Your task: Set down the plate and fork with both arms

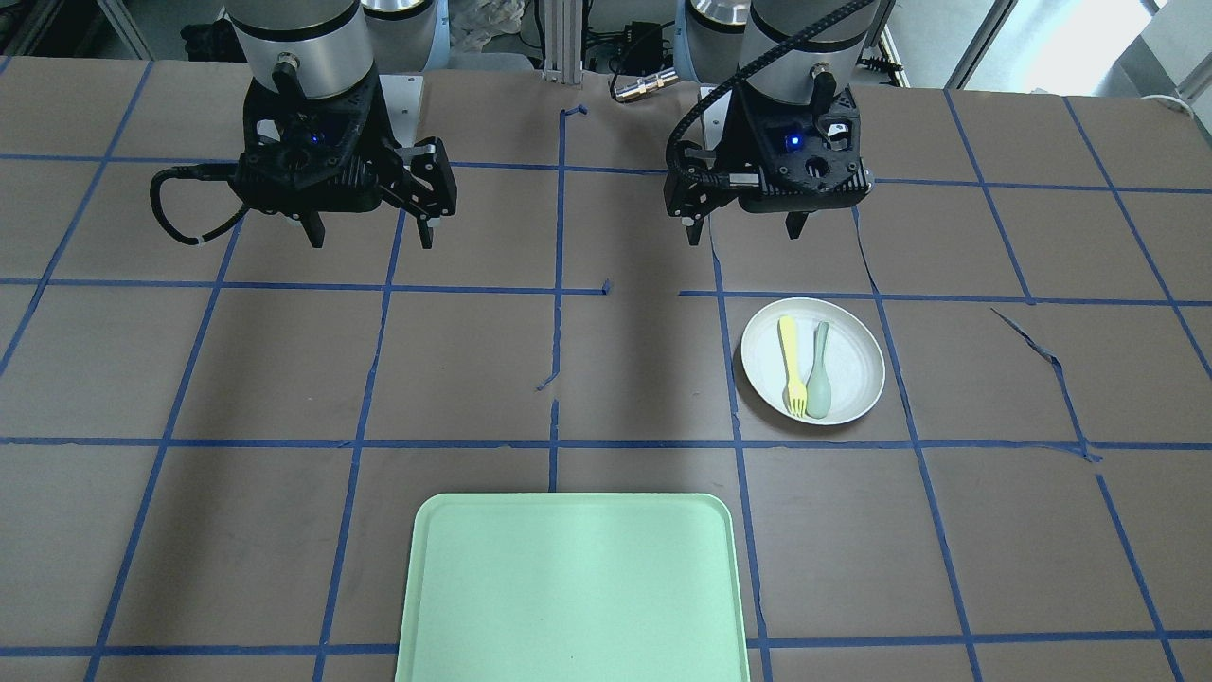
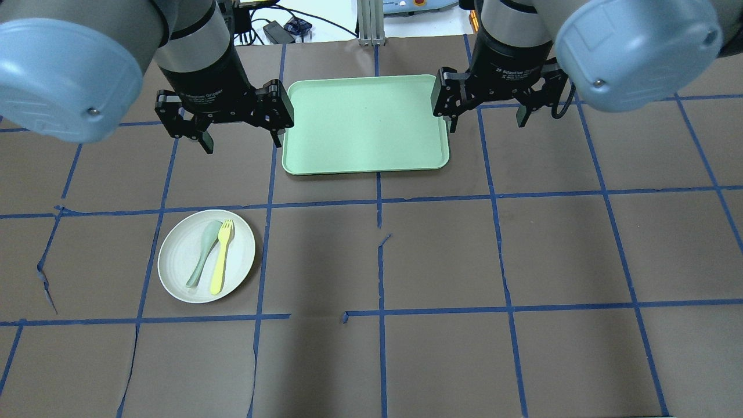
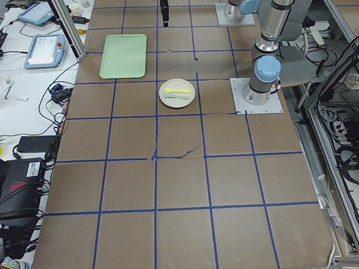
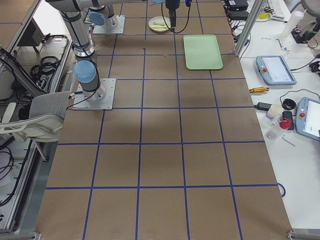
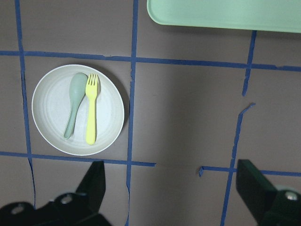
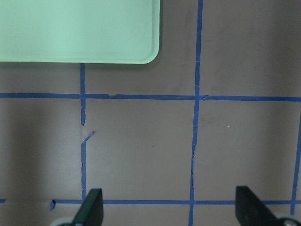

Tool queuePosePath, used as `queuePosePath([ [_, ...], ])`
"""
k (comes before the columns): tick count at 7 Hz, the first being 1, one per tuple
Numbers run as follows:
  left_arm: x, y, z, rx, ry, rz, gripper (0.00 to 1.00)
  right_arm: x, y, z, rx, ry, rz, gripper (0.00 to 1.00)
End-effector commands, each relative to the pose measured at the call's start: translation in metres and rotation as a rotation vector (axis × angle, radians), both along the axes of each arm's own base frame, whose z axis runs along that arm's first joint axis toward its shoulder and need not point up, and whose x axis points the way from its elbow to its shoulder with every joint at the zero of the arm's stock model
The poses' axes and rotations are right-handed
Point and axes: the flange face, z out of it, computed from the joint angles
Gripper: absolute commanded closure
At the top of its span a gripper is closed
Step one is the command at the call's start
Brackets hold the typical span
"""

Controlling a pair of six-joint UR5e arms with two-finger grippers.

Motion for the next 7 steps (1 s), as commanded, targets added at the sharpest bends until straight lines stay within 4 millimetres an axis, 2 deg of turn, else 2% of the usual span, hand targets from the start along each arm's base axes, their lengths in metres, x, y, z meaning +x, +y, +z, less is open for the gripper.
queuePosePath([
  [1,-0.0024,-0.0012,0.0027,-0.005,0.032,0.043,0.00,0.0004,0.0000,-0.0011,0.002,0.001,0.000,0.00],
  [2,-0.0051,0.0011,0.0008,0.006,0.076,0.037,0.03,0.0001,0.0004,0.0010,-0.001,0.003,0.001,0.00],
  [7,-0.0008,0.0024,0.0013,-0.001,0.036,0.035,0.02,-0.0004,0.0011,-0.0012,0.013,0.009,0.003,0.00],
])
